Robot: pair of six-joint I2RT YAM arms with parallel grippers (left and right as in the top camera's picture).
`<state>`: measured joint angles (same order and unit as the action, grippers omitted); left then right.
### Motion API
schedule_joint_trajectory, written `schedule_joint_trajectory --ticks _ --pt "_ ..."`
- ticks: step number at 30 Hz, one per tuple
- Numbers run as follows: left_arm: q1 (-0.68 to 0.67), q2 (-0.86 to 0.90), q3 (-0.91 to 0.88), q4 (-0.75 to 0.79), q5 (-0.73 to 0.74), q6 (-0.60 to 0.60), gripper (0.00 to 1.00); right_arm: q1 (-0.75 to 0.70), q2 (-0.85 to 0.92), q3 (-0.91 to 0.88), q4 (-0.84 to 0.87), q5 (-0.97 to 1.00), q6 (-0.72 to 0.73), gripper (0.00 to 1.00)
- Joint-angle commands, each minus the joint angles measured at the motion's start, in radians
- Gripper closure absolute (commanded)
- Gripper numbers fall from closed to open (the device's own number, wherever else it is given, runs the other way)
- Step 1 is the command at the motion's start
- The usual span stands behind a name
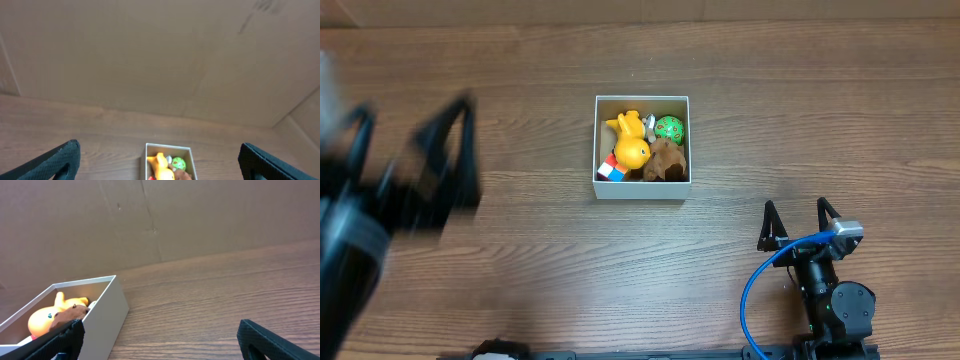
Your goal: Pack container
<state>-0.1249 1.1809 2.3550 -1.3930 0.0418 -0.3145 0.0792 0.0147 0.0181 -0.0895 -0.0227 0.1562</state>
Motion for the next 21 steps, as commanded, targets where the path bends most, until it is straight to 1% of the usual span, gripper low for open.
schedule_joint_trajectory --ticks 1,7,11,14,18,21 --pt "-0.004 -0.181 -0.087 -0.021 0.006 -0.003 0.0 -0.004 -0.012 -0.01 0.008 -0.005 -0.007 0.0" --pt "0.035 -0.484 -0.352 -0.01 -0.006 0.004 0.0 -0.004 -0.012 -0.01 0.008 -0.005 -0.007 0.0" --pt "0.088 -0.63 -0.612 0.078 -0.008 0.004 0.0 -0.004 -0.012 -0.01 0.008 -0.005 -0.007 0.0" --pt "0.137 -0.706 -0.82 0.201 0.016 0.004 0.0 -0.004 -0.012 -0.01 0.008 -0.005 -0.007 0.0" --pt "0.203 -0.79 -1.118 0.428 0.038 0.004 0.0 -0.004 -0.012 -0.01 0.008 -0.005 -0.007 0.0" --pt "0.245 -0.836 -1.324 0.608 0.09 0.006 0.0 -0.004 -0.012 -0.01 0.008 -0.005 -0.007 0.0"
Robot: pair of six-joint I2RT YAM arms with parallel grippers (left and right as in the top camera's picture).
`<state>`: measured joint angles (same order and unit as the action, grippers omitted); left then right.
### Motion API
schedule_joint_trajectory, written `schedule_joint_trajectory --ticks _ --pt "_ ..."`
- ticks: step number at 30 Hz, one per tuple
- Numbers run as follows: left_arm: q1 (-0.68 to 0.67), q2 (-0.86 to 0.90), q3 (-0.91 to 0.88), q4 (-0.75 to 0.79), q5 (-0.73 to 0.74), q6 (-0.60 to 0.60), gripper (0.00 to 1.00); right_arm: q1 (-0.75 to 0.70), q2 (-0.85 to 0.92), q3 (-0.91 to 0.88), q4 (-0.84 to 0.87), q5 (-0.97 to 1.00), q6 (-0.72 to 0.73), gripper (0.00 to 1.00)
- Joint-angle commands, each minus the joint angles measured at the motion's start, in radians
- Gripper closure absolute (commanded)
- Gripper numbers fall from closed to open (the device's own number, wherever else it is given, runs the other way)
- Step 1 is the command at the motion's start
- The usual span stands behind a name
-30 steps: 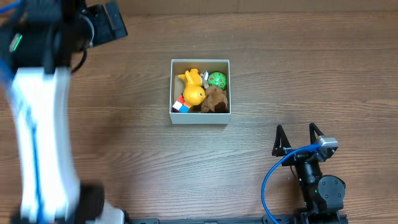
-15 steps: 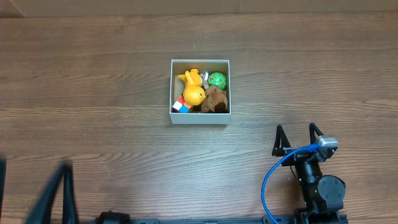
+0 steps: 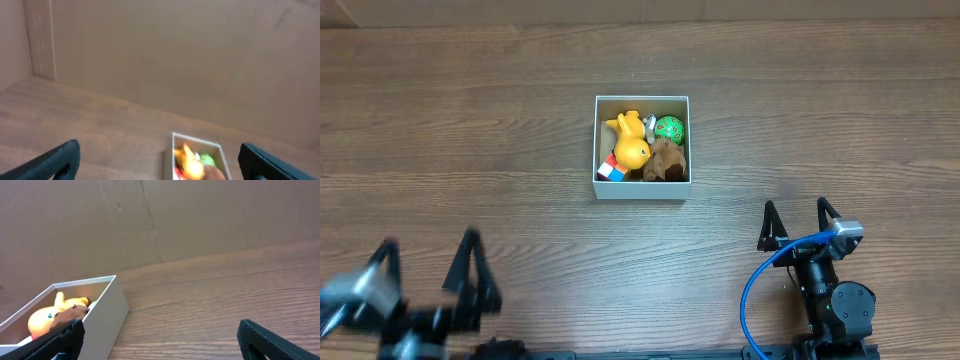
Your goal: Pack container
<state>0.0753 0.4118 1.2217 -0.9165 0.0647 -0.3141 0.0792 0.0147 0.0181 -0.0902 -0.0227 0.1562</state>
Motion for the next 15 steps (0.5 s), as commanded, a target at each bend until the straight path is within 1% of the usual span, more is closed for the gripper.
schedule_joint_trajectory --ticks 1,5,8,11,15 --pt "0.05 -0.082 -0.258 0.2 0.088 0.017 0.0 -0.004 -0.012 -0.01 0.008 -0.005 -0.007 0.0" --pt "0.048 -0.15 -0.527 0.51 0.192 0.118 0.0 -0.004 -0.012 -0.01 0.008 -0.005 -0.007 0.0" --pt "0.048 -0.199 -0.694 0.703 0.225 0.177 0.0 -0.004 -0.012 -0.01 0.008 -0.005 -0.007 0.0" --pt "0.047 -0.254 -0.837 0.817 0.225 0.248 0.0 -0.004 -0.012 -0.01 0.008 -0.005 -0.007 0.0" --pt "0.026 -0.321 -0.953 0.851 0.224 0.358 0.0 -0.004 -0.012 -0.01 0.008 -0.005 -0.007 0.0"
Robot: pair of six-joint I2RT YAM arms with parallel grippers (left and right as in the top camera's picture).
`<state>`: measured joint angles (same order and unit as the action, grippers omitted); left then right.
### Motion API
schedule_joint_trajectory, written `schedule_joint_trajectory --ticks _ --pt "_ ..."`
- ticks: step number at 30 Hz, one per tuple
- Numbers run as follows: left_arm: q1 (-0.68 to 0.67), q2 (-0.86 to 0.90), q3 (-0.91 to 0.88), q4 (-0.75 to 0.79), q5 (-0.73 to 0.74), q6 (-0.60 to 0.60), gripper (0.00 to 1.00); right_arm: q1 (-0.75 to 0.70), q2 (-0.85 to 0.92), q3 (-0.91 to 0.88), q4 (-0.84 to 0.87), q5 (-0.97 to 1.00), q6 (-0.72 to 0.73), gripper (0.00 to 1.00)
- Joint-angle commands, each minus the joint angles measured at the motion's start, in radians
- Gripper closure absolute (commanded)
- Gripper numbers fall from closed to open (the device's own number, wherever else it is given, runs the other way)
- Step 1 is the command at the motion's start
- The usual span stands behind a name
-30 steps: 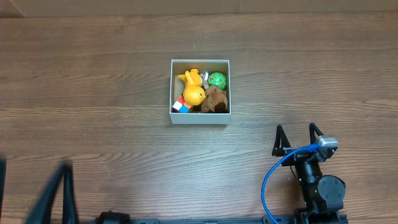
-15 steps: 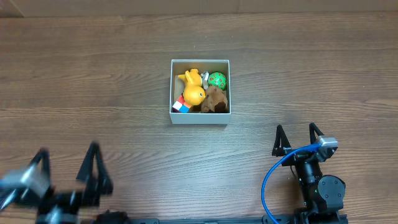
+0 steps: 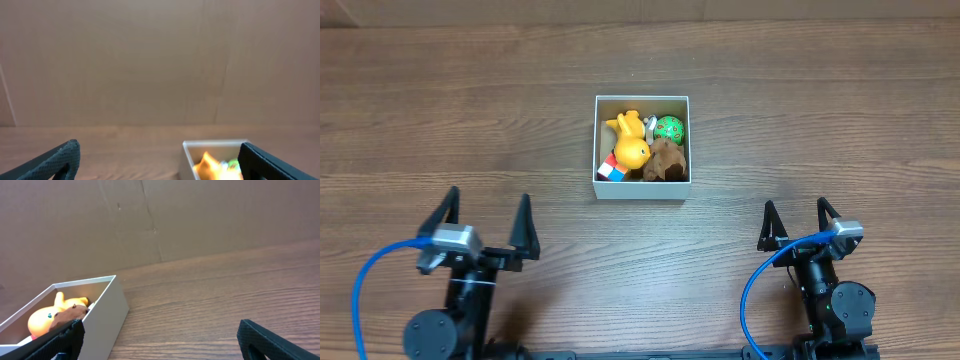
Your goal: Pack container
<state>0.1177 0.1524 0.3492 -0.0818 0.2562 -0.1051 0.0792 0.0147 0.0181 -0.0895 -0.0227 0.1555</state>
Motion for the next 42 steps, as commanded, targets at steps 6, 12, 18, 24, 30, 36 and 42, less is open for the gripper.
schedule_joint_trajectory --ticks 6,12,18,24,30,36,42 --pt "-0.071 -0.092 -0.157 0.016 0.016 0.248 0.0 -0.004 -0.012 -0.01 0.008 -0.005 -0.006 0.0" --pt "-0.087 -0.092 -0.224 0.019 -0.003 0.247 0.0 -0.004 -0.012 -0.01 0.008 -0.005 -0.006 0.0" --pt "-0.087 -0.092 -0.286 0.088 -0.004 0.247 0.0 -0.004 -0.012 -0.01 0.008 -0.005 -0.006 0.0" --pt "-0.087 -0.092 -0.296 0.085 -0.031 0.247 0.0 -0.004 -0.012 -0.01 0.008 -0.005 -0.006 0.0" --pt "-0.087 -0.092 -0.317 0.087 -0.082 0.242 0.0 -0.004 -0.012 -0.01 0.008 -0.005 -0.006 0.0" --pt "-0.088 -0.092 -0.336 0.087 -0.201 0.114 0.0 -0.004 -0.012 -0.01 0.008 -0.005 -0.006 0.0" --pt "-0.088 -0.092 -0.336 0.087 -0.263 0.085 0.0 -0.004 -0.012 -0.01 0.008 -0.005 -0.006 0.0"
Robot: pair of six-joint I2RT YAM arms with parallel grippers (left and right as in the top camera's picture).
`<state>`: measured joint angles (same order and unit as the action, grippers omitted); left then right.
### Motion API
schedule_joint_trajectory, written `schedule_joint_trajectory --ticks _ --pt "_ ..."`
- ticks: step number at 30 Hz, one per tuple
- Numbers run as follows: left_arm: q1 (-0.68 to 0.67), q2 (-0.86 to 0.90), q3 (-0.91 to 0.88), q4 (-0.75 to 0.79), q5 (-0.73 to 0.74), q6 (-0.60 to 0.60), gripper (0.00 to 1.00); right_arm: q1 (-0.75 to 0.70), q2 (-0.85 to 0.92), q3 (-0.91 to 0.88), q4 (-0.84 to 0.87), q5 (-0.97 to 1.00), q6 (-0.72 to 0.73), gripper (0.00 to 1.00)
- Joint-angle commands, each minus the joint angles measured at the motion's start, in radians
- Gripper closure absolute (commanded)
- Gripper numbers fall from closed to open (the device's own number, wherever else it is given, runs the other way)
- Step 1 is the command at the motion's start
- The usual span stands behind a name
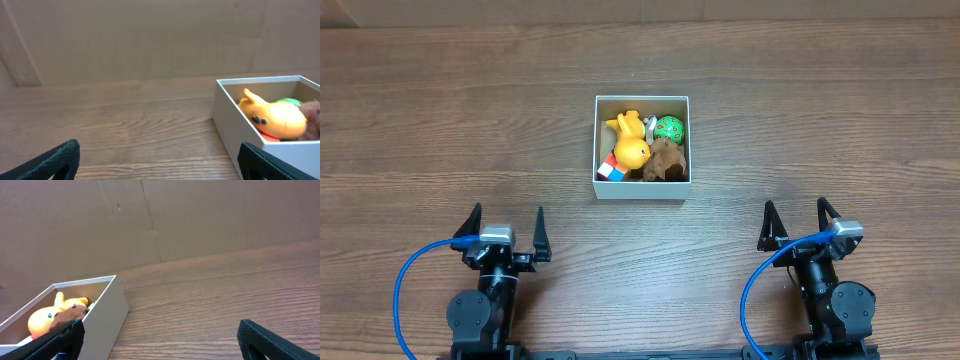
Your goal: Pack container
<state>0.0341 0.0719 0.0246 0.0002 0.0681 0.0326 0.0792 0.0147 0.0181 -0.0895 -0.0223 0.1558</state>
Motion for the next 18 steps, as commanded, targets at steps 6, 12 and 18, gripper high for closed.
schedule_joint_trajectory --ticks 6,12,18 --pt "-0.005 -0.012 -0.018 0.005 -0.131 -0.126 0.0 -0.004 -0.012 -0.01 0.008 -0.006 -0.007 0.0" --pt "-0.015 -0.012 -0.019 -0.006 -0.131 -0.124 0.0 -0.004 -0.012 -0.01 0.008 -0.006 -0.007 0.0" --pt "-0.016 -0.011 -0.018 -0.073 -0.127 -0.123 0.0 -0.004 -0.012 -0.01 0.008 -0.006 -0.007 0.0"
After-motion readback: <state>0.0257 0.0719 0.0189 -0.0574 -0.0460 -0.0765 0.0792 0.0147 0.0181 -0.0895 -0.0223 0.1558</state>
